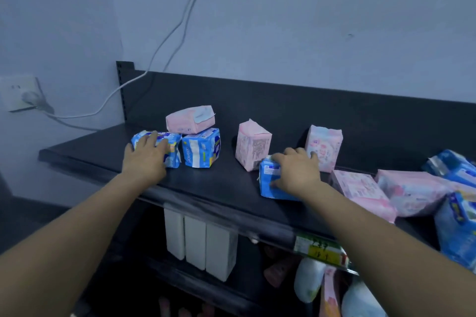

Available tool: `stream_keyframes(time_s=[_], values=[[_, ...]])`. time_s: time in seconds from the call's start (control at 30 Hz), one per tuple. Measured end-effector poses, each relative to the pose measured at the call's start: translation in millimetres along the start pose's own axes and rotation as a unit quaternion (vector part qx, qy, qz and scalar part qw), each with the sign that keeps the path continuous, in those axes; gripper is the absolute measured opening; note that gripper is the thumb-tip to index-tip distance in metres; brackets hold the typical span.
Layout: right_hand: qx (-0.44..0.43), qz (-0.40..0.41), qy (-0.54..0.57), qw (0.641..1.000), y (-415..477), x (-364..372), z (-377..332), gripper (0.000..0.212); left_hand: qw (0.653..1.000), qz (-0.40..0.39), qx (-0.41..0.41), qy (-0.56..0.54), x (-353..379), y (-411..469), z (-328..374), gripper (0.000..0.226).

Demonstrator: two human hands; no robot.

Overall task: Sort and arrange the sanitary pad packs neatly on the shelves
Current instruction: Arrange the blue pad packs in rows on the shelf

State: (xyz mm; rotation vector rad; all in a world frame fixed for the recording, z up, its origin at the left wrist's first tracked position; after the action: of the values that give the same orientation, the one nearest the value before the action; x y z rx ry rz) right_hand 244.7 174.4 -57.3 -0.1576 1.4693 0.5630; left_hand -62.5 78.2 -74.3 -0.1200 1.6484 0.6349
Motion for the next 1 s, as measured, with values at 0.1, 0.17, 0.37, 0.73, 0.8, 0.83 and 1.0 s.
stream_keyframes(time_s=[0.1,0.17,0.37,0.73,0.8,0.83,1.0], values=[[0.005,-0.02,0.067,0.998,12.3,6.1,-0.1,0.065,0.999,-0.018,-0.029,0.017,13.9,15.2,-6.2,0.071],[0.01,-0.034,0.09,0.995,18.3,8.6,2.0,0.065,0.999,-0.029,-0.046,-0.005,20.2,25.5,-10.7,0.073],[0.03,-0.04,0.106,0.993,26.0,11.1,4.7,0.065,0.997,-0.011,-0.058,0.041,25.4,48.5,-11.3,0.069],[0.064,-0.028,0.069,0.995,29.6,9.1,-10.2,0.065,0.98,-0.038,0.096,-0.169,-10.7,46.4,-17.6,0.045],[0.062,-0.03,0.059,0.996,29.0,8.2,-12.2,0.066,0.959,-0.085,0.136,-0.234,-19.9,43.8,-2.6,0.045],[0.062,-0.027,0.057,0.996,28.0,8.3,-12.6,0.067,0.948,-0.102,0.158,-0.256,-23.1,43.7,7.8,0.052],[0.072,0.008,0.078,0.994,20.1,11.6,-8.9,0.071,0.939,-0.178,0.199,-0.218,-18.2,49.9,59.1,0.117]])
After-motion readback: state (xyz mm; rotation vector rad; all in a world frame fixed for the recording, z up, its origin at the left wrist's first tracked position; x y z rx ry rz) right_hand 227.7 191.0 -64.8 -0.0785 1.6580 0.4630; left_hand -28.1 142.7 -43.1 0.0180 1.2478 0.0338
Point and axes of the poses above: each hand's wrist, its own y-axis towards the middle knuckle, its own x-axis out of the palm, z = x × y, the point moved 2 cm from there along y, towards the middle knuckle, and after that the axes turned 2 degrees about -y, right-handed, at the moved point
